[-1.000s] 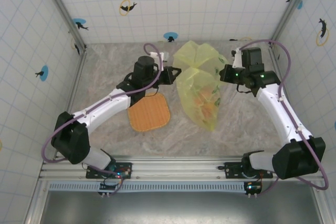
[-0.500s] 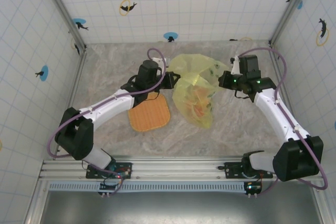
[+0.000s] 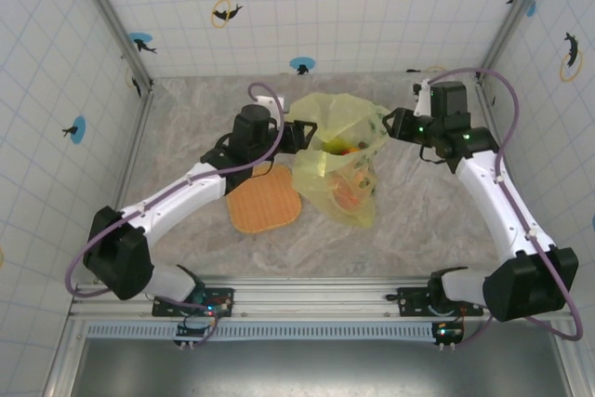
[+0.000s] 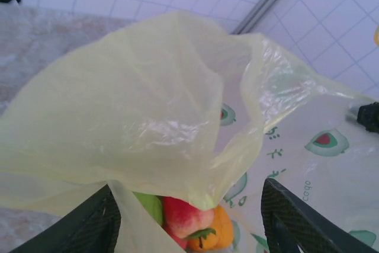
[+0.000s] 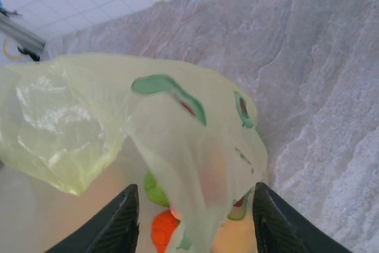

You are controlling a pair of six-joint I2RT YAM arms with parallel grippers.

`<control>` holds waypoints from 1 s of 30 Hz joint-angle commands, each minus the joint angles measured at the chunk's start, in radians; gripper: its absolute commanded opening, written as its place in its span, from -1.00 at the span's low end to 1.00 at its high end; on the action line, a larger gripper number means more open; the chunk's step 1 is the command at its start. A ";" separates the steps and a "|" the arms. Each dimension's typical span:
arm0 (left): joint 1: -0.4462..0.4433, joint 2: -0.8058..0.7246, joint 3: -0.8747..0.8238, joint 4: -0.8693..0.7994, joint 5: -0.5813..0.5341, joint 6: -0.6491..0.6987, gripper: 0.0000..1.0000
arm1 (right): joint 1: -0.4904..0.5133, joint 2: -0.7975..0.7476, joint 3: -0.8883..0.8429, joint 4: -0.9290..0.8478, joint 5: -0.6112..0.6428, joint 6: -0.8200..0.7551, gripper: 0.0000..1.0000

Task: Place the fruits into the plastic bag

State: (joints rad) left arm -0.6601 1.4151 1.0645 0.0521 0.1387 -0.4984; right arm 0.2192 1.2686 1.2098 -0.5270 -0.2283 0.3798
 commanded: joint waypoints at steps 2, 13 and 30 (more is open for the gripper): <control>0.001 -0.062 -0.004 -0.047 -0.105 0.076 0.40 | -0.022 -0.030 0.068 -0.031 0.021 -0.019 0.23; 0.002 -0.213 -0.077 -0.051 -0.294 0.173 0.64 | -0.042 -0.059 0.109 -0.025 0.029 -0.025 0.54; 0.007 -0.407 -0.307 0.065 -0.666 0.218 0.95 | -0.064 -0.074 0.103 -0.011 0.112 -0.056 0.88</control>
State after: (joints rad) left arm -0.6598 1.0264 0.7845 0.0708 -0.4187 -0.3092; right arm 0.1612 1.2221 1.2892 -0.5507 -0.1505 0.3420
